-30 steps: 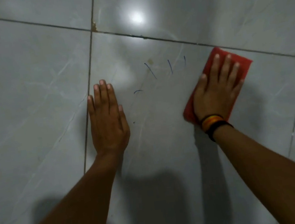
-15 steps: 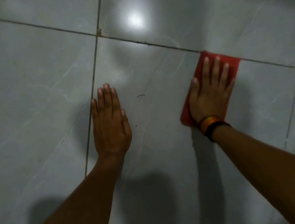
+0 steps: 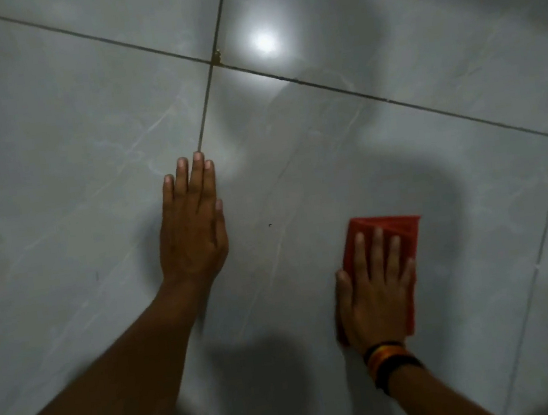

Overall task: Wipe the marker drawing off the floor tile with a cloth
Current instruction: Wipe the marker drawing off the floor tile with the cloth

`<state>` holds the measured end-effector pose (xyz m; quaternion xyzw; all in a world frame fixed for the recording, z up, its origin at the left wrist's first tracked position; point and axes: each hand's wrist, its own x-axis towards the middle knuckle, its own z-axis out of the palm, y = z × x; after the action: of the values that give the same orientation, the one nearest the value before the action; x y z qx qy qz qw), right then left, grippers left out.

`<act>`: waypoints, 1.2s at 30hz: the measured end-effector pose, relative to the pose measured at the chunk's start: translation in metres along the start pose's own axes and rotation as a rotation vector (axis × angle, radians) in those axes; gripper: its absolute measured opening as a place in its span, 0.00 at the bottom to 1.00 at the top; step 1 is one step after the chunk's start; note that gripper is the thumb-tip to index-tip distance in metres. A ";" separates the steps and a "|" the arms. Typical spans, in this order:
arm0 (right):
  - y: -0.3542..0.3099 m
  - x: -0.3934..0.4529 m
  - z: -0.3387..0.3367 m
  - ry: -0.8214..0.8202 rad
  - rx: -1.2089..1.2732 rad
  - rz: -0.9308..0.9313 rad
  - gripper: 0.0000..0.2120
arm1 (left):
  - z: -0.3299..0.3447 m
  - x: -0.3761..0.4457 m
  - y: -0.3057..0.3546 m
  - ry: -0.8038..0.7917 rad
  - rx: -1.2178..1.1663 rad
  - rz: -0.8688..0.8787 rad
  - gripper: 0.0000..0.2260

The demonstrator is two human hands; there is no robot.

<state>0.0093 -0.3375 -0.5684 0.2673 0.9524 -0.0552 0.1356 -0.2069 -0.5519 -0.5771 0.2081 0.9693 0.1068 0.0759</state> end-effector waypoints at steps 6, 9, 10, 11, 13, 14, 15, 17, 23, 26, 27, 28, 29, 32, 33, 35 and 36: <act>-0.120 0.054 0.004 0.046 0.138 -0.433 0.29 | 0.001 0.001 -0.002 0.012 0.008 0.033 0.27; -0.130 0.144 -0.020 0.122 0.133 -0.381 0.28 | 0.000 0.003 -0.004 0.008 -0.006 0.024 0.27; -0.119 0.165 -0.027 0.135 0.120 -0.351 0.27 | 0.000 0.002 -0.004 0.015 -0.005 0.020 0.27; -0.106 0.177 -0.032 0.145 0.105 -0.326 0.27 | -0.001 0.002 -0.004 0.012 0.008 0.024 0.27; -0.075 0.174 -0.038 0.149 0.090 -0.233 0.27 | 0.000 0.003 -0.005 0.000 0.017 0.028 0.27; -0.064 0.159 -0.037 0.151 0.097 -0.139 0.27 | 0.000 0.002 -0.005 -0.002 0.012 0.029 0.27; -0.060 0.137 -0.033 0.145 0.106 -0.029 0.27 | 0.000 0.001 -0.004 -0.004 0.007 0.024 0.28; -0.073 0.083 -0.021 0.099 0.097 0.092 0.28 | 0.000 0.002 -0.003 -0.013 -0.011 0.013 0.28; -0.167 0.088 -0.005 0.079 0.143 -0.365 0.28 | 0.001 0.002 -0.003 -0.013 0.012 0.028 0.28; -0.161 0.164 -0.026 0.144 0.148 -0.436 0.27 | -0.002 0.002 0.002 0.002 0.006 0.023 0.27; -0.147 0.183 -0.033 0.156 0.151 -0.451 0.27 | -0.002 0.002 0.003 0.004 0.003 0.023 0.27; -0.125 0.194 -0.038 0.173 0.154 -0.441 0.27 | -0.002 0.001 0.004 0.009 -0.001 0.025 0.27; -0.100 0.199 -0.041 0.183 0.155 -0.392 0.27 | -0.002 0.000 0.004 0.016 -0.005 0.027 0.27; -0.020 0.172 -0.038 0.213 0.144 -0.157 0.26 | -0.001 -0.009 0.014 0.053 -0.002 0.030 0.26; 0.004 0.149 -0.033 0.207 0.141 -0.087 0.26 | 0.000 -0.014 0.024 0.065 -0.016 0.036 0.26; 0.039 0.089 -0.019 0.182 0.147 0.035 0.26 | 0.005 -0.027 0.051 0.061 -0.067 0.046 0.27; 0.048 0.054 -0.010 0.163 0.143 0.091 0.27 | 0.008 -0.034 0.067 0.045 -0.090 0.038 0.27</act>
<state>-0.0125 -0.2685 -0.5760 0.3228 0.9408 -0.0949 0.0408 -0.1489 -0.5052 -0.5652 0.2204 0.9608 0.1564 0.0615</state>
